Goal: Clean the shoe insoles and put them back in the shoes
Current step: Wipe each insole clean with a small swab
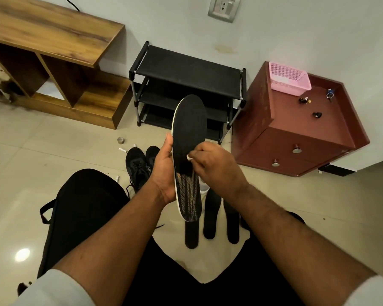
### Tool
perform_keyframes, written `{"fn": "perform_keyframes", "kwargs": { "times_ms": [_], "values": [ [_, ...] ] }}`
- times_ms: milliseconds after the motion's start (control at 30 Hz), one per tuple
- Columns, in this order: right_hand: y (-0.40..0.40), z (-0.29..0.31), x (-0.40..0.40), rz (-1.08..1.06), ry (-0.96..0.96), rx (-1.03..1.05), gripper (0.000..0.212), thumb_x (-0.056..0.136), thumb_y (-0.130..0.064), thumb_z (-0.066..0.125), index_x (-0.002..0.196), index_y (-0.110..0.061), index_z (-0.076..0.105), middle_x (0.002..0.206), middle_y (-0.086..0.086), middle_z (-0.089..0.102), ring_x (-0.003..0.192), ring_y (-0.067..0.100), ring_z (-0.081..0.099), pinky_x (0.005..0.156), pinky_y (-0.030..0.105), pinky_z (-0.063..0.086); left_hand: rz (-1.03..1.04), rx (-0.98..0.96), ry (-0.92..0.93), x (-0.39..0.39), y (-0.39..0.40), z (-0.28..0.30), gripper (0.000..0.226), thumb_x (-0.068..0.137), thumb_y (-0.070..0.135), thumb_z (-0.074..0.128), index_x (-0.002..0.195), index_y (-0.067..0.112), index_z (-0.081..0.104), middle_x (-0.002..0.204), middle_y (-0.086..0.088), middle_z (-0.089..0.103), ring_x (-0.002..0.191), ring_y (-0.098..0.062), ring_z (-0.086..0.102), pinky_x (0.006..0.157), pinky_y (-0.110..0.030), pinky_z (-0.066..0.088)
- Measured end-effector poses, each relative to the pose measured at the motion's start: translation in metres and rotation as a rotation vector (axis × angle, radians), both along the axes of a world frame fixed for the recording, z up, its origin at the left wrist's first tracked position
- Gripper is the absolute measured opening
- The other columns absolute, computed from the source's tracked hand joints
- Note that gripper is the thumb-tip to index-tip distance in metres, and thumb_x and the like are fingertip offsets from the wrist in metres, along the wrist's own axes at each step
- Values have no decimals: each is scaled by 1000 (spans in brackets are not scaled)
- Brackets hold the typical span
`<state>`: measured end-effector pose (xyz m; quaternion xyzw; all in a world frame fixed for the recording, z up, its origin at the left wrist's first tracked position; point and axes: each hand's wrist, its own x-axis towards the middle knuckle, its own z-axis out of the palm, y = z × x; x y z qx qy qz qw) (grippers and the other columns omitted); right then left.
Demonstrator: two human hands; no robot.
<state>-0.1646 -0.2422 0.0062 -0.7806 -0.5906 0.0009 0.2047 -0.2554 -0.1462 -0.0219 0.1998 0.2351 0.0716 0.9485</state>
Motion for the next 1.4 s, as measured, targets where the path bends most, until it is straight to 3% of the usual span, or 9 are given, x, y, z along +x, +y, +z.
{"fn": "perform_keyframes", "kwargs": {
  "times_ms": [167, 500, 600, 800, 933, 1067, 1200, 1333, 1400],
  "values": [
    [-15, -6, -12, 33, 38, 9, 12, 84, -8, 67, 94, -4, 72, 86, 9, 65, 78, 18, 59, 69, 26, 49, -2, 13, 16, 2, 4, 3, 86, 92, 73, 26, 98, 4, 78, 101, -15, 70, 95, -25, 68, 93, -39, 52],
    [3, 10, 13, -37, -52, -1, 10, 87, -9, 62, 90, -5, 70, 86, 9, 63, 79, 20, 58, 65, 31, 50, 14, 25, 41, 4, 2, 3, 79, 92, 74, 30, 127, 12, 64, 128, -17, 64, 118, -30, 61, 100, -45, 48],
    [-3, 7, 8, -33, -29, -1, 10, 87, -9, 62, 91, -5, 71, 86, 8, 63, 78, 19, 58, 66, 31, 51, 60, 30, 51, 3, 2, 4, 78, 93, 72, 29, 119, 10, 69, 125, -18, 66, 115, -30, 64, 99, -45, 48],
    [-27, -2, -12, 6, 53, -10, 12, 82, -7, 68, 94, -6, 72, 87, 7, 65, 79, 15, 60, 69, 19, 42, 70, -22, 35, 5, 10, 2, 90, 91, 75, 25, 101, 2, 77, 133, -22, 59, 128, -30, 54, 114, -46, 36],
    [-14, 7, 7, -46, 38, 20, 11, 87, -11, 63, 94, -9, 71, 87, 5, 63, 80, 14, 57, 70, 23, 44, 25, 7, 24, 5, 0, 5, 84, 92, 75, 24, 98, 12, 80, 121, -14, 68, 119, -28, 61, 108, -47, 40],
    [2, 14, 18, -69, -20, 3, 12, 88, -11, 60, 90, -7, 71, 86, 5, 62, 80, 17, 57, 69, 28, 48, 56, 13, 33, 7, 0, 8, 75, 92, 73, 29, 115, 15, 70, 121, -16, 68, 116, -30, 62, 104, -47, 44],
    [4, 14, 20, -91, -24, 26, 12, 87, -10, 60, 89, -6, 71, 86, 5, 62, 80, 17, 57, 68, 25, 46, 48, 25, 18, 9, 2, 9, 74, 93, 71, 29, 120, 14, 67, 122, -16, 68, 116, -30, 62, 102, -45, 46],
    [4, 14, 23, -115, -28, 13, 12, 88, -9, 60, 91, -7, 70, 88, 4, 61, 82, 18, 57, 69, 23, 42, -16, 57, 43, 9, -2, 9, 70, 96, 68, 28, 127, 15, 62, 124, -15, 67, 108, -26, 68, 87, -39, 55],
    [5, 16, 23, -124, -24, 21, 12, 88, -9, 60, 93, -7, 71, 90, 6, 62, 85, 19, 58, 72, 27, 47, -17, 79, 66, 10, -4, 9, 68, 97, 66, 28, 131, 16, 59, 125, -15, 66, 109, -26, 68, 83, -39, 56]
  ]
}}
